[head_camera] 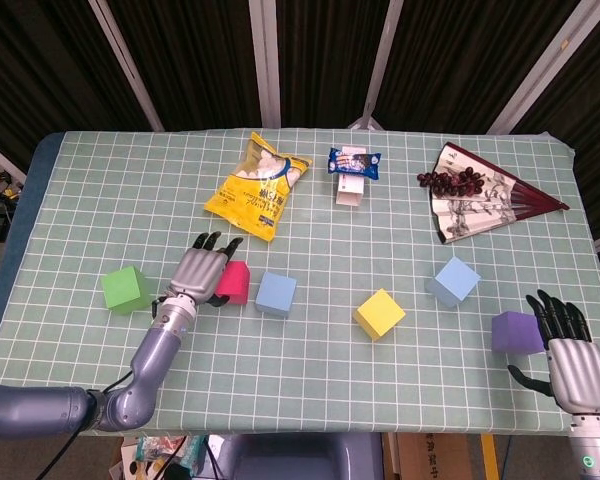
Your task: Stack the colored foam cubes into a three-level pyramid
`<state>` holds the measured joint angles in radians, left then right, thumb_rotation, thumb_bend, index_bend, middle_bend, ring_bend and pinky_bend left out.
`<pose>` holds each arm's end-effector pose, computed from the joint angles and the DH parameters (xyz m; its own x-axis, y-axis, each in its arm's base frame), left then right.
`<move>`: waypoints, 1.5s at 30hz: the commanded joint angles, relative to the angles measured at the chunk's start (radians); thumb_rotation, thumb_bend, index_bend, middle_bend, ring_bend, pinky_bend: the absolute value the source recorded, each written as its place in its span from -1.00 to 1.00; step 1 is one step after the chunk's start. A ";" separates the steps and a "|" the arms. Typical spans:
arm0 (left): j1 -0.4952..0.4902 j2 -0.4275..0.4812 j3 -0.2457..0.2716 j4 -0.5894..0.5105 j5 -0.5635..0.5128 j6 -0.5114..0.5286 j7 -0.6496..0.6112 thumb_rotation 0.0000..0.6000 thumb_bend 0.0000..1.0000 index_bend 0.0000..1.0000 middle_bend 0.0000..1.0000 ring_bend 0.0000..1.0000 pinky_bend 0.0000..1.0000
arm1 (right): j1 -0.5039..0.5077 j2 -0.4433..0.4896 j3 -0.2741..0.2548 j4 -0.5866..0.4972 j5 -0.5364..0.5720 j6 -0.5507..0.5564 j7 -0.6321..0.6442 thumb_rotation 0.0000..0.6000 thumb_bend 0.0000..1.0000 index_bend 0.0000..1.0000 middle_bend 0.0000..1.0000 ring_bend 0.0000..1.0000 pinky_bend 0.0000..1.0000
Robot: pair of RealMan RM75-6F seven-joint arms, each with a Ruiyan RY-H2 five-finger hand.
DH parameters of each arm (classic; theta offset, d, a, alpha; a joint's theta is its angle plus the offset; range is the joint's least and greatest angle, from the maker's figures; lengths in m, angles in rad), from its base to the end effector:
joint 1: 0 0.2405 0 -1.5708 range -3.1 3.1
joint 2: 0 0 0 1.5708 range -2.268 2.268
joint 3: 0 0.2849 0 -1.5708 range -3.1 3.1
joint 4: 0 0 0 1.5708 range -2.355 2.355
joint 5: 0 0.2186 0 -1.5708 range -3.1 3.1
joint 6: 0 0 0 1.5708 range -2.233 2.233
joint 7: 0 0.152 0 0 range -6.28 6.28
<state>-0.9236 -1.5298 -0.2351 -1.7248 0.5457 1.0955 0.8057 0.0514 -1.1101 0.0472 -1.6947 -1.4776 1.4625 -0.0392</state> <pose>-0.1100 0.3756 -0.0225 0.5141 0.3383 0.7882 0.8567 -0.2481 -0.4523 -0.3341 -0.1788 0.1566 0.3603 -0.0459 0.9317 -0.9314 0.0369 0.3620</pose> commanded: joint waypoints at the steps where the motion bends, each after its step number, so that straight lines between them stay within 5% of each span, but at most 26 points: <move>1: -0.018 -0.009 -0.002 0.015 -0.019 -0.017 0.011 1.00 -0.28 -1.00 -0.26 -0.97 -1.00 | 0.001 0.001 0.002 -0.002 0.005 -0.003 0.001 1.00 -0.66 -1.00 -1.00 -1.00 -1.00; 19: -0.118 -0.025 0.026 0.082 -0.076 -0.096 0.051 1.00 -0.28 -1.00 -0.25 -0.97 -1.00 | 0.004 0.006 0.012 -0.019 0.048 -0.027 0.007 1.00 -0.66 -1.00 -1.00 -1.00 -1.00; 45: -0.164 -0.024 0.069 0.039 -0.074 -0.062 0.043 1.00 -0.28 -1.00 -0.22 -0.97 -1.00 | 0.003 0.008 0.012 -0.026 0.050 -0.026 0.008 1.00 -0.66 -1.00 -1.00 -1.00 -1.00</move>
<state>-1.0857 -1.5531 -0.1679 -1.6833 0.4723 1.0305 0.8471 0.0539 -1.1024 0.0591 -1.7211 -1.4273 1.4360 -0.0316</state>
